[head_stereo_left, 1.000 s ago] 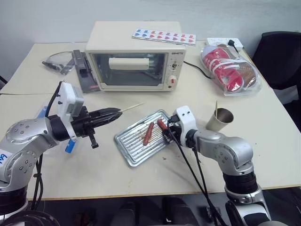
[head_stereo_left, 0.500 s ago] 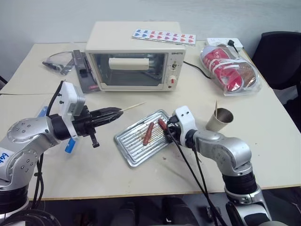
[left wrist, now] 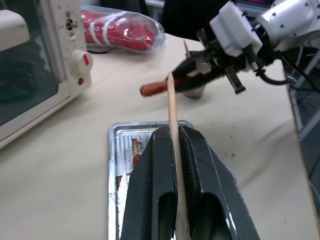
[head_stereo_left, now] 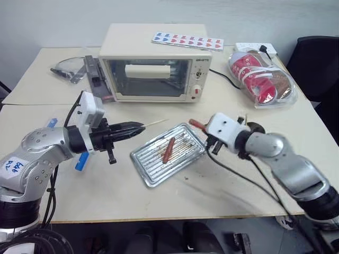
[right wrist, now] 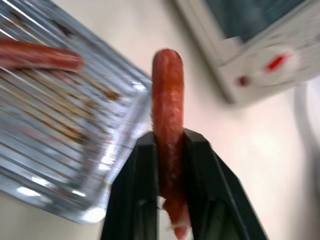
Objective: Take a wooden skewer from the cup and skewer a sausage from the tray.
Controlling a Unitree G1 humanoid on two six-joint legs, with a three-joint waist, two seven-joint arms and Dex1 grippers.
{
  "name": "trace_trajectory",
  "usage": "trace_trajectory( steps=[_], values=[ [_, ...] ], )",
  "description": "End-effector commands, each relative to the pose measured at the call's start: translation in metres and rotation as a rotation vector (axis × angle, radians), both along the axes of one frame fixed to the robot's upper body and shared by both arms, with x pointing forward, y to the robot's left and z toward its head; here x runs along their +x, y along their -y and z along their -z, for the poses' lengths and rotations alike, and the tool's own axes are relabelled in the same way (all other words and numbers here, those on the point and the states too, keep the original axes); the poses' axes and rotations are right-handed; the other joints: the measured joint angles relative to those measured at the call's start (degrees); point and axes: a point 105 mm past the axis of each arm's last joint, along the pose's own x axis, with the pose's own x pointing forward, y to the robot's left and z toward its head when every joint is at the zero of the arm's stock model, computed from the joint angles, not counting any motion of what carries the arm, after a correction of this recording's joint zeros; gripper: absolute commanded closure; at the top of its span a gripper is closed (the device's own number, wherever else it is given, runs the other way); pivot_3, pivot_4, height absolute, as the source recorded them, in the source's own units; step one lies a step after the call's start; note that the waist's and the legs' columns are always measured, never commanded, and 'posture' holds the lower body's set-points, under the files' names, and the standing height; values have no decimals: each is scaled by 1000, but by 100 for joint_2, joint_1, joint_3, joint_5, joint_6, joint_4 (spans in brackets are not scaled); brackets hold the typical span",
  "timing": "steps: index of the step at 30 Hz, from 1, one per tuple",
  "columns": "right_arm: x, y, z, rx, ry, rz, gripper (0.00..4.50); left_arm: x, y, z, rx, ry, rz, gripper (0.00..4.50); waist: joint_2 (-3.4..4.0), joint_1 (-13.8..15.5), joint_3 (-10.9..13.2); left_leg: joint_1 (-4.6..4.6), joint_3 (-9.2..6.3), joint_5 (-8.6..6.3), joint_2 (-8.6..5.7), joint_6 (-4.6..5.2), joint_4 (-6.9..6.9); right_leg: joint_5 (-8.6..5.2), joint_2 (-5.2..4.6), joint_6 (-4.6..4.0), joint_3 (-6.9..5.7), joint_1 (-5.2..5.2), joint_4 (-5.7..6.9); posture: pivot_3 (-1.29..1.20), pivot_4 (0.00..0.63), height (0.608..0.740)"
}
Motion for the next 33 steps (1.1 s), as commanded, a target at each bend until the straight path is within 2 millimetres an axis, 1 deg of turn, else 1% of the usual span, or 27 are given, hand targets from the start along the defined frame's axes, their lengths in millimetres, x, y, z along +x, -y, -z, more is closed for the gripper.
trace_trajectory(
  steps=[1,4,10,15,20,24,28,33],
  values=[
    [-20,2,-26,-117,146,-207,4026,-4,4,-13,42,50,80,4500,0,0,0,0,1,0,1,0,0,0,1,0,0,0,1,0,150,740],
    [-35,5,-28,-181,176,-322,4026,-8,10,-14,76,48,144,4500,0,-3,0,1,3,0,1,1,0,0,1,0,1,6,0,0,150,740],
    [-45,11,-25,-207,160,-380,4026,-8,13,-9,118,42,202,4500,0,4,0,2,3,0,3,1,5,0,1,0,3,7,5,0,150,740],
    [-45,14,-26,-181,142,-367,4026,-7,15,-2,152,45,234,4500,0,10,0,2,2,0,3,1,11,0,1,0,2,8,6,0,150,740],
    [-45,15,-26,-178,145,-357,4026,-5,14,-1,149,51,229,4500,0,11,0,1,2,0,3,1,13,0,1,0,2,8,7,0,150,740],
    [-46,11,-29,-163,160,-361,4026,-5,17,0,145,54,232,4500,0,11,0,1,2,0,3,1,14,0,1,0,2,8,8,0,150,740],
    [-47,5,-30,-145,168,-367,4026,-7,24,-2,135,66,251,4500,0,11,0,1,2,0,3,1,18,0,1,0,2,8,10,0,150,740],
    [-50,0,-31,-129,167,-375,4026,-8,25,-5,133,78,252,4500,0,11,0,0,1,-1,3,1,22,0,1,0,2,8,12,0,150,740]
  ],
)
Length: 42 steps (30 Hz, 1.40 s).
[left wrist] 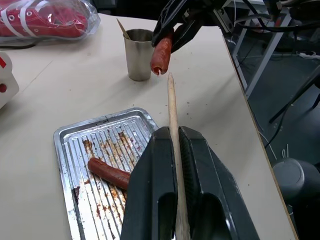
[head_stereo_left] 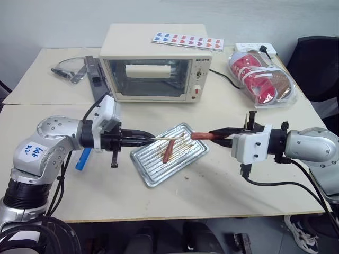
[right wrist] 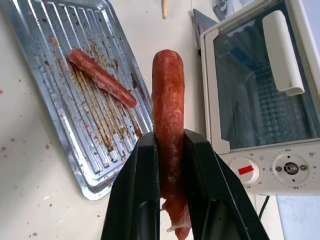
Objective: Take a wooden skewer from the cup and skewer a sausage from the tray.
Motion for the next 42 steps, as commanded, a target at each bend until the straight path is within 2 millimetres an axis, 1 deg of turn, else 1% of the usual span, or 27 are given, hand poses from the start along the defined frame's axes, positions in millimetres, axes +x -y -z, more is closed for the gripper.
trace_trajectory(
  steps=[1,16,21,24,27,31,38,42],
  values=[
    [-5,-6,-12,12,58,-22,4026,-4,3,-11,1,65,15,4500,0,0,0,0,0,0,0,0,1,0,0,0,0,1,0,0,150,740],
    [-7,-7,-14,6,71,-28,4026,2,1,-10,1,81,-4,4500,0,4,0,0,0,-1,0,2,13,0,0,0,0,3,5,0,150,740],
    [-9,-9,-17,7,82,-40,4026,2,7,-12,-13,87,14,4500,0,6,0,-1,0,-2,0,2,16,0,0,0,-1,3,8,0,150,740],
    [-8,-11,-19,9,91,-44,4026,-1,14,-16,-29,90,40,4500,0,5,0,-1,0,-2,0,3,19,0,0,0,-1,4,8,0,150,740],
    [-9,-12,-21,13,95,-50,4026,-1,15,-16,-26,96,43,4500,0,3,0,-1,-1,-3,0,3,20,0,0,0,-1,4,10,0,150,740],
    [-9,-13,-21,15,96,-53,4026,0,13,-16,-22,97,34,4500,0,2,0,-1,0,-3,0,3,21,0,0,0,-1,3,12,0,150,740],
    [-7,-10,-19,8,95,-39,4026,5,-3,-11,12,94,-15,4500,0,2,0,-1,-1,-3,0,3,24,0,0,0,-1,3,13,0,150,740],
    [-7,-10,-20,11,97,-38,4026,7,-4,-11,15,100,-17,4500,0,10,0,-1,-1,-3,-1,3,24,0,0,0,-1,5,13,0,150,740]
  ],
)
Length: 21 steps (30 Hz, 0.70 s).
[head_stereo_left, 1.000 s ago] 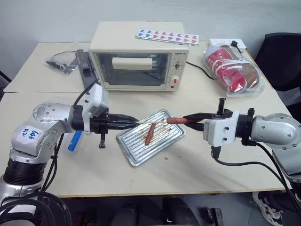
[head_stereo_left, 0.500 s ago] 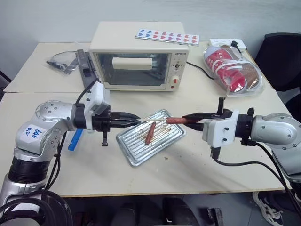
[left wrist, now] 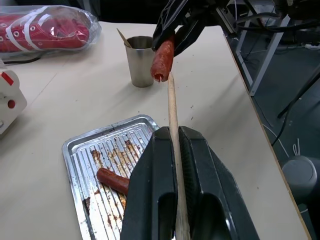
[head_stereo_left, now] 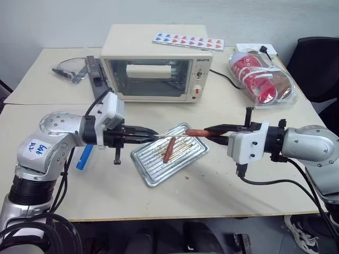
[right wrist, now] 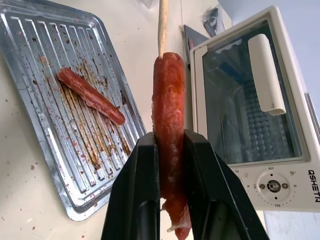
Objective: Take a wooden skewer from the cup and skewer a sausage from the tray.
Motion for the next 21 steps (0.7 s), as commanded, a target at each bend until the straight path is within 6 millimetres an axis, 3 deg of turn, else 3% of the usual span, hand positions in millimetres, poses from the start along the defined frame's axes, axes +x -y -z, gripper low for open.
trace_trajectory(
  steps=[1,21],
  values=[
    [-6,-3,-12,8,57,-24,4026,2,-5,-6,2,39,-17,4500,0,3,0,0,0,0,0,0,0,0,0,0,0,0,0,0,150,740],
    [-6,-5,-12,13,54,-20,4026,-3,6,-5,-18,37,21,4500,0,-2,0,0,0,0,0,1,1,0,0,0,0,-1,4,0,150,740]
  ],
)
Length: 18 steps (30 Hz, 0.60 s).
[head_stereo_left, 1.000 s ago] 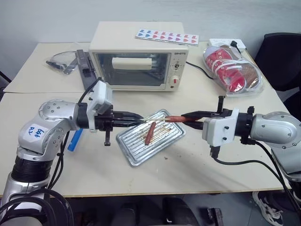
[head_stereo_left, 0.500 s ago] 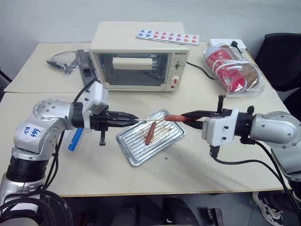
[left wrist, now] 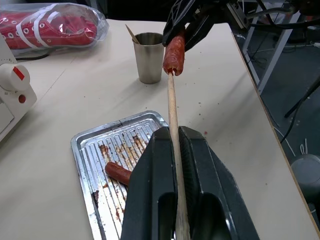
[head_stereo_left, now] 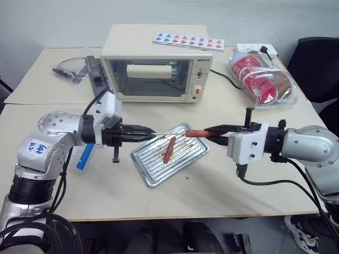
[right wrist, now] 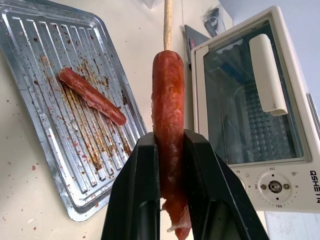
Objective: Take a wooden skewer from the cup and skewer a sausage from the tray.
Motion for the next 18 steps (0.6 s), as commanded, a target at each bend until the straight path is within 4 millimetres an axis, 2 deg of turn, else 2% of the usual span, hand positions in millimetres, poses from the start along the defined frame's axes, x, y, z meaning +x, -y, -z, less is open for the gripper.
trace_trajectory(
  steps=[1,10,18],
  values=[
    [-7,-5,-13,12,60,-23,4026,-7,6,-7,-8,32,36,4500,0,0,0,0,0,0,0,0,0,0,0,0,0,0,0,0,150,740],
    [-7,-6,-13,20,59,-23,4026,-7,6,-7,-6,35,37,4500,0,0,0,0,0,0,0,0,1,0,0,0,0,0,1,0,150,740],
    [-13,-15,-15,3,82,-77,4026,-3,21,-3,-15,45,79,4500,0,12,0,0,0,0,0,0,4,0,0,0,0,1,2,0,150,740]
  ],
)
